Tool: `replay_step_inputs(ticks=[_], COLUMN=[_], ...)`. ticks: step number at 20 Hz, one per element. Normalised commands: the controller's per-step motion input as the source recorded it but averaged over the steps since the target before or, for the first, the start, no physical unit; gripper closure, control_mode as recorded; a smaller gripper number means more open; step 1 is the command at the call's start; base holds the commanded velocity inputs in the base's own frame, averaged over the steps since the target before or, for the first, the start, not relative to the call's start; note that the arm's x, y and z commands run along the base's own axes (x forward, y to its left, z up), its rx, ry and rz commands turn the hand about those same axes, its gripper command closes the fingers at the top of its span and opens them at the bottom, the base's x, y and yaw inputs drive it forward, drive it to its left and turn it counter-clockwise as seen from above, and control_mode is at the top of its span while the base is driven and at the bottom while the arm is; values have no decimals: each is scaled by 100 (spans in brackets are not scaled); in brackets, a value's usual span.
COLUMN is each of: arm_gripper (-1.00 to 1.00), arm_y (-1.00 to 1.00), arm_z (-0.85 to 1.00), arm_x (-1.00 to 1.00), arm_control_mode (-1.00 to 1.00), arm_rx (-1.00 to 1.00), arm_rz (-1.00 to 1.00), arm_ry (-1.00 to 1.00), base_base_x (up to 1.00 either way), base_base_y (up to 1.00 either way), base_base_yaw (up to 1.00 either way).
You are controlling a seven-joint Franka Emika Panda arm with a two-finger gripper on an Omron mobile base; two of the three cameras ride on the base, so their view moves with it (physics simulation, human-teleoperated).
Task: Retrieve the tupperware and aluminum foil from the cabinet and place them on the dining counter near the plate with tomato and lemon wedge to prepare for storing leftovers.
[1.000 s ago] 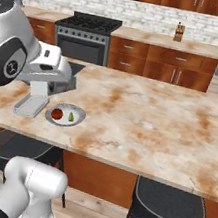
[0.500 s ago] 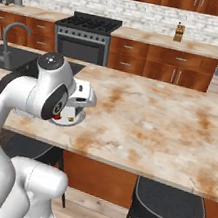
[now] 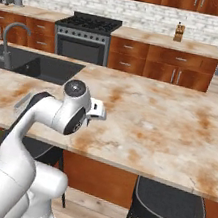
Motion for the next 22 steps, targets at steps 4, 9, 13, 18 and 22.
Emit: replay_step_inputs(ticks=[4,9,13,18,22], arm_gripper=[100,100,100,-100,-100], arm_y=[-6,-6,0,0,0], arm_z=[-62,-60,-48,-33,48], arm_x=[78,73,72,73,-1], arm_control_mode=[-100,-100,-100,-100,-100], arm_rx=[6,4,3,1,0], arm_rz=[0,0,0,0,0], arm_ry=[6,8,10,8,0], base_base_x=[0,0,0,0,0], base_base_y=[0,0,0,0,0], base_base_yaw=[0,0,0,0,0])
